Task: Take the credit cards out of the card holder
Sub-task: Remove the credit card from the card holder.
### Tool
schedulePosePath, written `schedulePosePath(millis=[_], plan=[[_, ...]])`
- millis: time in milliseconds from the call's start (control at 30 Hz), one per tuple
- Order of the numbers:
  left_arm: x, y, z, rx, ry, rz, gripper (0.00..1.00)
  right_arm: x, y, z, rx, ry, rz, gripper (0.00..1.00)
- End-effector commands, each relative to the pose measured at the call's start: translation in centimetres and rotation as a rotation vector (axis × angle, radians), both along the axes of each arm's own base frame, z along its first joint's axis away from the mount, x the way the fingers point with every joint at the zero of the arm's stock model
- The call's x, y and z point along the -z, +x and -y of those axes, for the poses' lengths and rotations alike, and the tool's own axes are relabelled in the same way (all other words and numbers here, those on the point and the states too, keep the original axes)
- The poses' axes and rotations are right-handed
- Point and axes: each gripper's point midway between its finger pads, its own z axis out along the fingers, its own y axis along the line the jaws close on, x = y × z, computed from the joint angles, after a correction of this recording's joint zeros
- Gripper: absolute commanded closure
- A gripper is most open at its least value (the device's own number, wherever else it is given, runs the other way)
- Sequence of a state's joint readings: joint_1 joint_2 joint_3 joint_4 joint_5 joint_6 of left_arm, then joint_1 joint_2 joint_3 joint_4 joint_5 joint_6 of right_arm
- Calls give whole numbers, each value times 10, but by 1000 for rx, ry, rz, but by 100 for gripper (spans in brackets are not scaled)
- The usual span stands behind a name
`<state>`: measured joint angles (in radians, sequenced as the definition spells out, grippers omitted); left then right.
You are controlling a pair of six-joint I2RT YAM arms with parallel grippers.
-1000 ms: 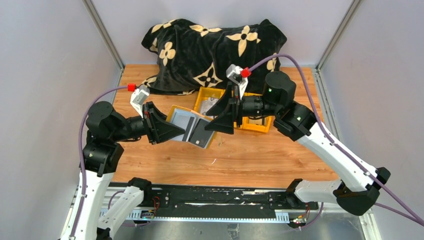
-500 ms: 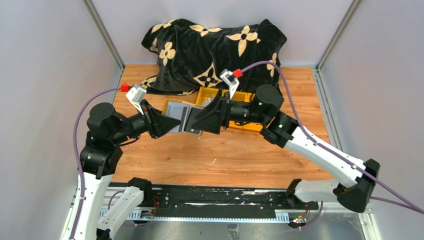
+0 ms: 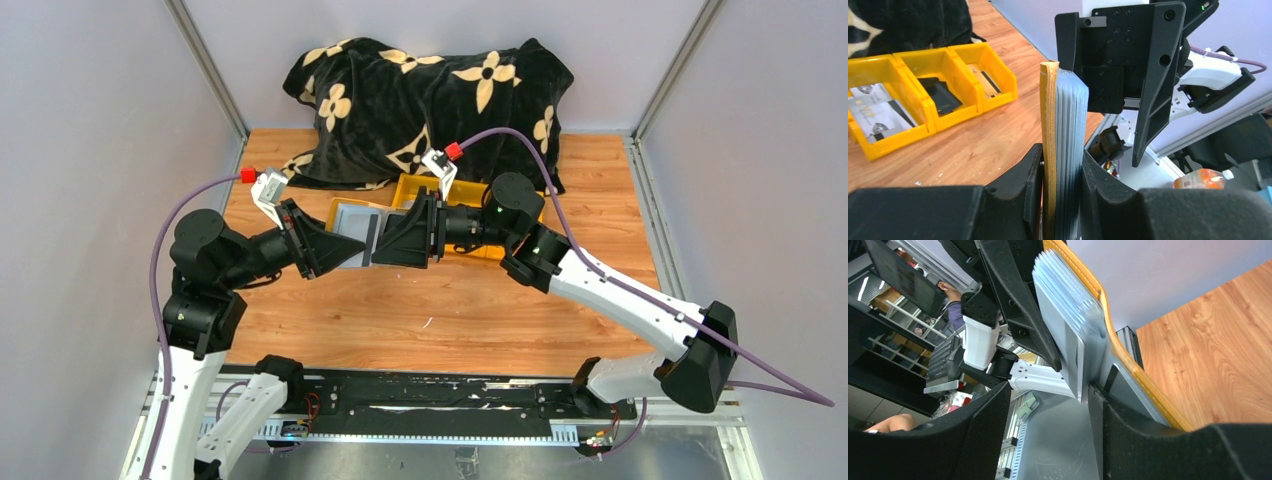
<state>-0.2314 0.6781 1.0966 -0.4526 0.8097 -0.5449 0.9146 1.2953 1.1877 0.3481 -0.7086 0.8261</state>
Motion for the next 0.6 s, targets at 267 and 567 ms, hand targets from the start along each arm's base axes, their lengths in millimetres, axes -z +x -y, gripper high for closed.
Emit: schedulePosePath(millis=[267,567], plan=[[-14,-43,16,267,-70,13,73,-2,7,-13,-6,18,-54,65],[-25,-60,17,337,-101,31,56,-8,8,-12,4,49,-49,86]])
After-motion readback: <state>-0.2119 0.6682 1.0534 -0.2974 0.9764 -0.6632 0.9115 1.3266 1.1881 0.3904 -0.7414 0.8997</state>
